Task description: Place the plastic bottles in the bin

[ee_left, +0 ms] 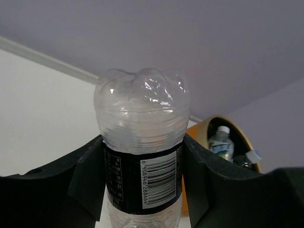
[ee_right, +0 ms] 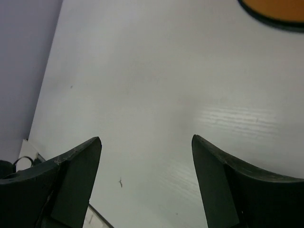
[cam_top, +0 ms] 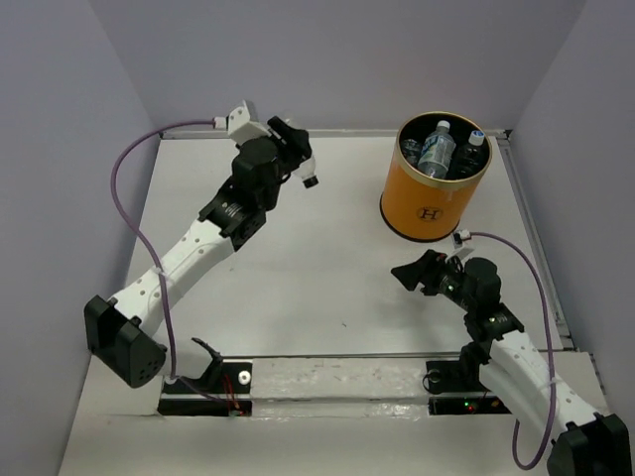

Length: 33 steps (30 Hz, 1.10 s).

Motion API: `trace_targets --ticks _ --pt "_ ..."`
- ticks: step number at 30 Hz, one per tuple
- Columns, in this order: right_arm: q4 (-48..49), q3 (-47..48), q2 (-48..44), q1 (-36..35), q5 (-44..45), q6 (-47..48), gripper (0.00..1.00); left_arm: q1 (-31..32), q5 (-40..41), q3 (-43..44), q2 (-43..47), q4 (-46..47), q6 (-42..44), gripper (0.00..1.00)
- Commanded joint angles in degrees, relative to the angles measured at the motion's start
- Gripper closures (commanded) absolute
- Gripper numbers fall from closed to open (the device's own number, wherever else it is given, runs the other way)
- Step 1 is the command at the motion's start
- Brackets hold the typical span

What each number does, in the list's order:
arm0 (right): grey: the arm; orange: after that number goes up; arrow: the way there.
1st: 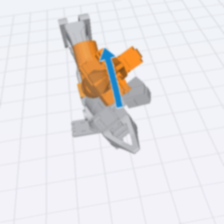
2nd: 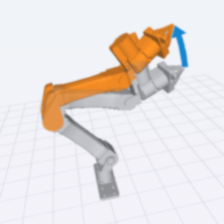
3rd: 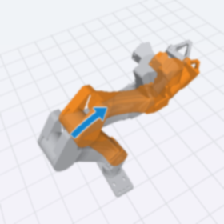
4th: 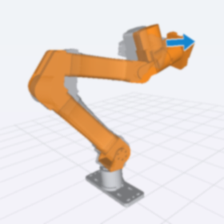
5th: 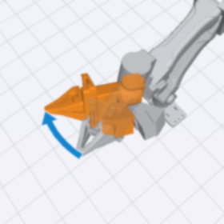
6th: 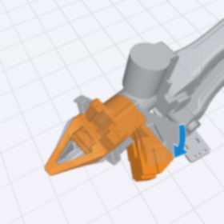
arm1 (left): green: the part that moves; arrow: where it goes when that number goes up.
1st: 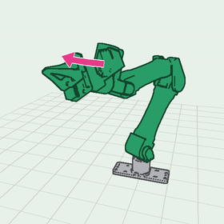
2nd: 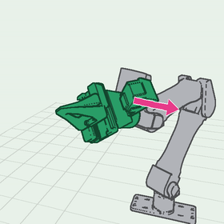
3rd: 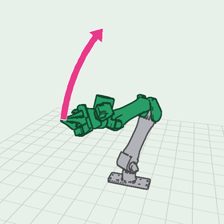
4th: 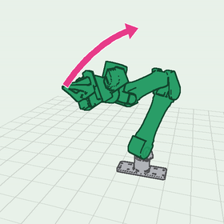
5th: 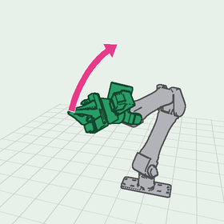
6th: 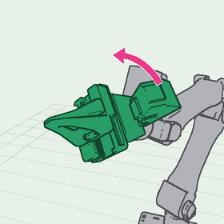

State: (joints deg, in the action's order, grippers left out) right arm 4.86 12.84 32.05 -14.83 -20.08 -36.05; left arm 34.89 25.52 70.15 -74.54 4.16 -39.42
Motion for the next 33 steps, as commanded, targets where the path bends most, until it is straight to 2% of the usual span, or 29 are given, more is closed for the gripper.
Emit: trace_targets --ticks 1,3,4,7,13,17,21,27,33 --pt "3.32 -0.37 2.74 -5.28 -1.02 -1.66 0.18 6.14 4.88 16.3 -10.43 4.62 11.63 0.47" --pt "2.87 -0.18 4.24 -6.52 -0.84 -0.87 0.18 8.07 5.94 22.11 -15.0 4.89 16.01 0.47" --pt "2.96 -0.27 4.42 -7.05 -0.67 -0.6 0.18 8.34 6.47 27.44 -19.28 4.8 17.0 0.47" --pt "3.31 -1.32 4.51 -8.37 -1.02 -0.69 0.18 8.7 5.42 36.33 -26.67 4.98 18.58 0.47" --pt "4.37 -2.73 4.25 -10.13 -1.72 -0.16 0.18 9.75 2.96 49.71 -38.03 7.43 21.75 0.47" --pt "5.07 -2.56 6.52 -10.66 -1.81 1.16 0.18 11.07 0.6 52.1 -42.08 13.83 22.37 0.46" --pt "6.38 -2.12 8.64 -11.79 -2.33 1.6 0.18 11.77 -3.1 57.1 -46.9 14.82 19.47 0.46" --pt "7.71 -3.0 8.2 -13.03 -2.25 1.16 0.18 13.09 -4.6 59.84 -51.4 19.03 17.71 0.46" --pt "7.26 -2.73 7.85 -13.03 -2.95 1.69 0.18 14.06 -4.6 63.53 -58.33 23.78 19.64 0.44"
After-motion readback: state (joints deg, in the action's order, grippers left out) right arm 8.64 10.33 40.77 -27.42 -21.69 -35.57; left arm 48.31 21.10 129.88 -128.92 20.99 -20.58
